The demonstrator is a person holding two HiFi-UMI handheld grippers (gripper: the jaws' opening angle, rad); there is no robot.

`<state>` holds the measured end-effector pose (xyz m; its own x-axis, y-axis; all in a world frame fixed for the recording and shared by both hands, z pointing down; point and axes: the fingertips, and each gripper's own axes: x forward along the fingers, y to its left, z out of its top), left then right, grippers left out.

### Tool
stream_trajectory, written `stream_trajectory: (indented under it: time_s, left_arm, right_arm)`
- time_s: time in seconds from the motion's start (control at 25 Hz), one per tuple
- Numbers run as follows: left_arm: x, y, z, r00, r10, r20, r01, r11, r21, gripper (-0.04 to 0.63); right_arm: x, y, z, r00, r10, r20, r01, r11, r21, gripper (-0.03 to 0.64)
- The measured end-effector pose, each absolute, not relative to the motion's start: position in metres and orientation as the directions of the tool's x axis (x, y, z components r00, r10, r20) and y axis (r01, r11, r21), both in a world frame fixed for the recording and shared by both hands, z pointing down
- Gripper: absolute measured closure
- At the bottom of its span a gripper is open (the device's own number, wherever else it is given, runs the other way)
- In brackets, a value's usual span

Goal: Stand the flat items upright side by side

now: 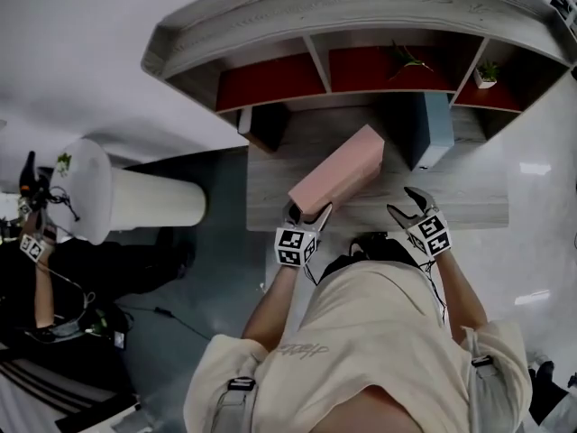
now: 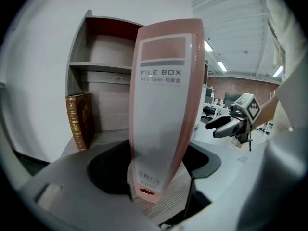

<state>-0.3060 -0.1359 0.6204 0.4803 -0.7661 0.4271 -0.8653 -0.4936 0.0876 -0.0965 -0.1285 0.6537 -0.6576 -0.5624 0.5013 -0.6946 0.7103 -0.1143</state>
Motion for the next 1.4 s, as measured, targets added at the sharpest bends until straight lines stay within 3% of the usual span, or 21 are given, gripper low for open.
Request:
stream_trajectory:
  time_s: [0.72,1.4]
  left_arm:
    - [-0.212,-0.166,0.623,0.398,-0.78,0.484,-0.906,-0.416,0.074,0.252]
    - [-0.139,-0.178,0.621,0.259,-0.804,0.536,-0.954,-0.298,0.013,0.256]
  right_arm:
    - [-0.019,-0.036,0.656,-0.438,-0.723,0.534,-0.876,0.476,-0.075,0.343]
    - [0.074,-0.092,0.654,-0.484,-0.735,0.475,-0.868,0.473,-0.152,0.344]
